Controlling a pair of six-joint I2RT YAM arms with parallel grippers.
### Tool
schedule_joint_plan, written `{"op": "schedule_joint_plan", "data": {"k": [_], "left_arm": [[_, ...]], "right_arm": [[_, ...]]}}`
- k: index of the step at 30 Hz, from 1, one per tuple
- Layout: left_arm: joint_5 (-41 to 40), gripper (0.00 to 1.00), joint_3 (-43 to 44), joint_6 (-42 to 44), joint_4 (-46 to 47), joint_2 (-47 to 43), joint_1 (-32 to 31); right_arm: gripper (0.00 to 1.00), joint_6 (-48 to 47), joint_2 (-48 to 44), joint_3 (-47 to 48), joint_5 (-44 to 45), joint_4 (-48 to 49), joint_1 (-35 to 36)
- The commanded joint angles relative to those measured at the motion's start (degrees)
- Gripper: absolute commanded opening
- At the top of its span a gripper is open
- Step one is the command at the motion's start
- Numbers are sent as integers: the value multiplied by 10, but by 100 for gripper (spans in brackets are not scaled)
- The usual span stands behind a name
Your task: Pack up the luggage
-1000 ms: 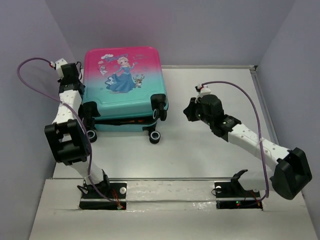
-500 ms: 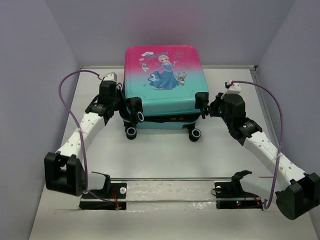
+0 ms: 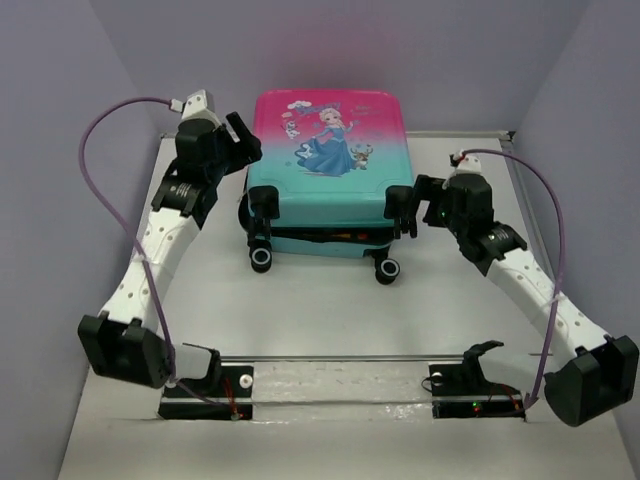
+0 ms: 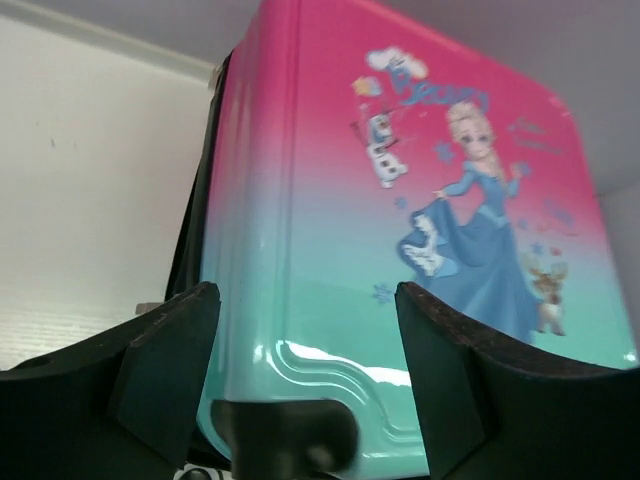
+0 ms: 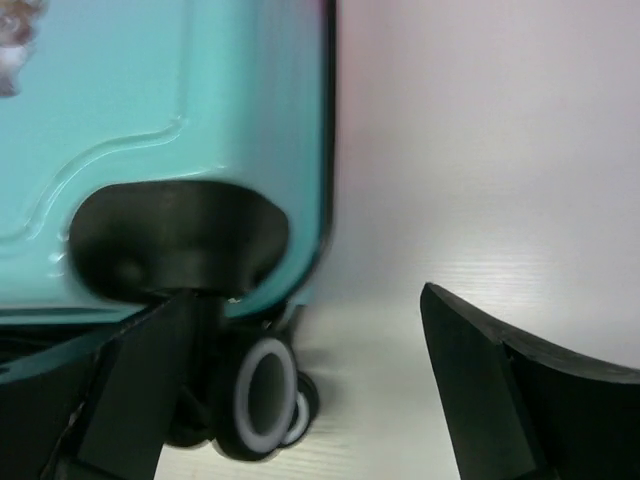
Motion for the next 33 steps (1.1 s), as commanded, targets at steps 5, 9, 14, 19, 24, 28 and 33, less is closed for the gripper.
{"op": "schedule_joint_plan", "data": {"k": [5,9,14,19,24,28,33], "left_arm": [[55,87,30,13,25,131,75],[56,72,47,-4,46,176,135],[60,28,61,-8,30,266,136],[57,14,-16,-43,88,292,151],[44,6,-100,-73,113,279,121],[33,6,-187,-95,166,219,90],[-20,6,-292,-112,196,124,7]], "right_arm": [[98,53,131,135,-237,100,-127],[28,62,228,194,-204,102,-155],[7,50,370,300,-195,65,-155],[7,41,474,371,-257,50,-143],[7,13,526,400,-256,37,-91],[7,-4,520,371,-254,41,-58],[7,4,445,246,-240,88,-34]]}}
